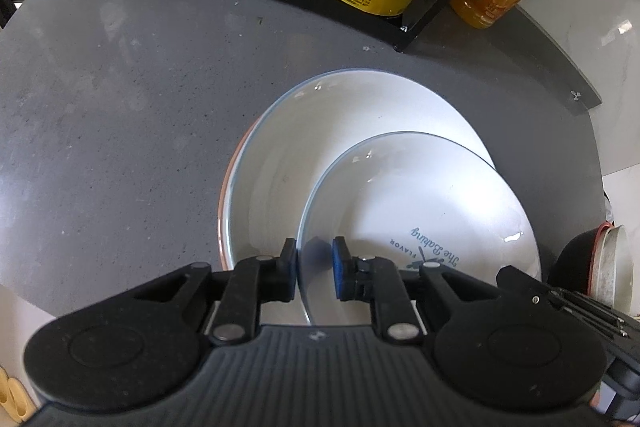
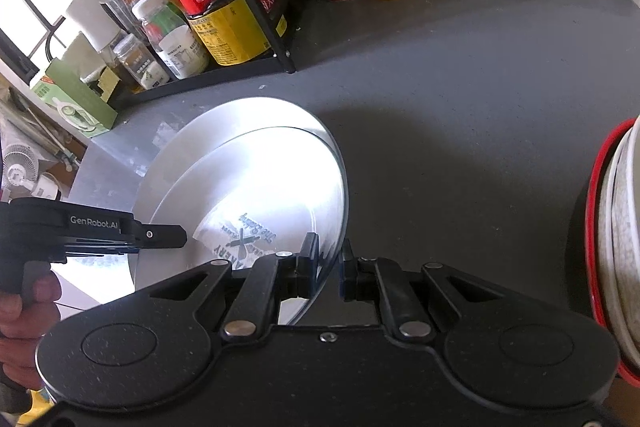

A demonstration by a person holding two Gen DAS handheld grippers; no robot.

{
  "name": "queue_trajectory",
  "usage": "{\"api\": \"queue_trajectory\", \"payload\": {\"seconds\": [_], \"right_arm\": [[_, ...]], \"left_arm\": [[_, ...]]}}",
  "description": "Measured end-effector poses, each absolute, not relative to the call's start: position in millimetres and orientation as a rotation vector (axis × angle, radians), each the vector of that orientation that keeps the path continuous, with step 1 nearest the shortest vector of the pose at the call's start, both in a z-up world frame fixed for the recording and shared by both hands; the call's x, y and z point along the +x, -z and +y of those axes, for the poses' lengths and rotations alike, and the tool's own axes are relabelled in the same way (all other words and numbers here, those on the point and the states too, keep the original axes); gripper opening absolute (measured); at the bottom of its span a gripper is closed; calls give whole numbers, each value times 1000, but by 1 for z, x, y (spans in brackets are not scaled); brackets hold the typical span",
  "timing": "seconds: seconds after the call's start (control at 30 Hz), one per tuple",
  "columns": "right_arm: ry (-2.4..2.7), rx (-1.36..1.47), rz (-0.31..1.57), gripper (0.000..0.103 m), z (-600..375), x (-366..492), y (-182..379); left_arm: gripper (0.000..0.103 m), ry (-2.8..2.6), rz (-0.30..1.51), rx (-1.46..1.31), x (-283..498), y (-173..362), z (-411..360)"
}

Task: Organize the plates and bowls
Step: 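Lower the 'BAKERY' plate onto the 'Sweet' plate with both tools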

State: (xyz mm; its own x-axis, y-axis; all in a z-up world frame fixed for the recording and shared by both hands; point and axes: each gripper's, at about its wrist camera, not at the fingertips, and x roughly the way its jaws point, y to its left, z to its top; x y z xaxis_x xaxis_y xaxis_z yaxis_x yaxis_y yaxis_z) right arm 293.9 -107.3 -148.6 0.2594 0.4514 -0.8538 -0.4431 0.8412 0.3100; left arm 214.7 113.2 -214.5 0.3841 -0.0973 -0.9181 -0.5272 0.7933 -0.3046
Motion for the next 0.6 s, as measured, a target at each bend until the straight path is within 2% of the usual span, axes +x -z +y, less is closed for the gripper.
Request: {"api": "queue_trajectory", "payload": {"seconds": [0.47,0.6], "right_arm": [[-609,113,1183,13,-119,296,145],[-616,101,1175,8,-121,293,147]], "left_arm": [[16,-310,1158,-574,215,213,108],[16,-313,1158,-576,213,214,109]]}}
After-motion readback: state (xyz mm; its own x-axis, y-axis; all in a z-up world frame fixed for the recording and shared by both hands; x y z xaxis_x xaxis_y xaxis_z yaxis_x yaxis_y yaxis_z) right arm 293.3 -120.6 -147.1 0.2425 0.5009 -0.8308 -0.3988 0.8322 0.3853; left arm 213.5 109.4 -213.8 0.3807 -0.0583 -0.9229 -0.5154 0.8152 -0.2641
